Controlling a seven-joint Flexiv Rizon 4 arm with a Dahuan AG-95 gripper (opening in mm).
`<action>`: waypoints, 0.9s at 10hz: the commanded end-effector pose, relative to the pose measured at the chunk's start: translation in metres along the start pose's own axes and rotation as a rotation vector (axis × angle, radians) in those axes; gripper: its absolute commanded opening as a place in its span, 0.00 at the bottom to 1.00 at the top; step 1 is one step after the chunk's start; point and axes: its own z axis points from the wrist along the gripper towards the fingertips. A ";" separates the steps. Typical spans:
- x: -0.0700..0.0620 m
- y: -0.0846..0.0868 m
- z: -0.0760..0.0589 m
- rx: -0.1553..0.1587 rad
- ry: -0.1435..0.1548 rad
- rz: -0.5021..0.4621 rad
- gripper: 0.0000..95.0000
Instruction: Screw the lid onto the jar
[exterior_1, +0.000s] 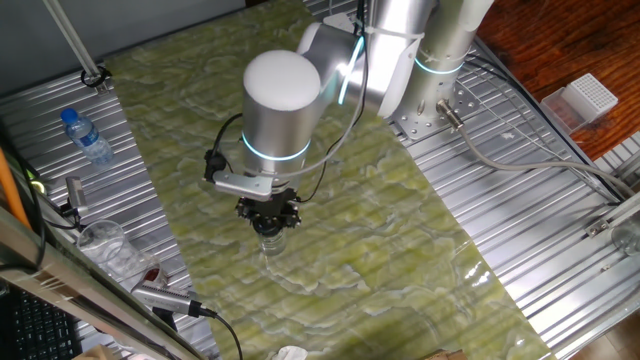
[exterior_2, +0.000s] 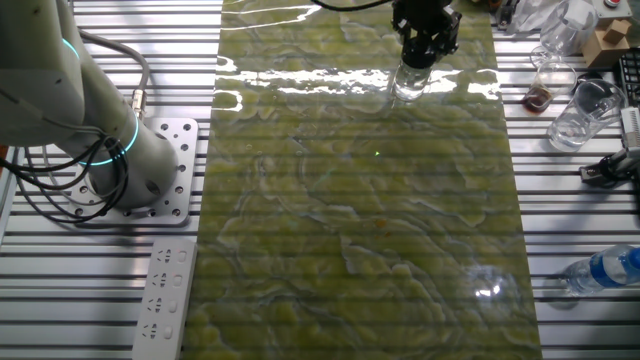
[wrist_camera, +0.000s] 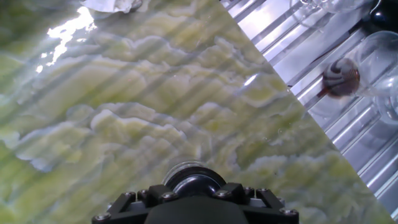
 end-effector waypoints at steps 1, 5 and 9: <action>0.000 0.000 0.001 0.002 -0.025 0.003 0.60; 0.000 0.000 0.002 0.004 -0.056 0.008 0.60; 0.001 0.000 0.007 0.004 -0.079 0.009 0.60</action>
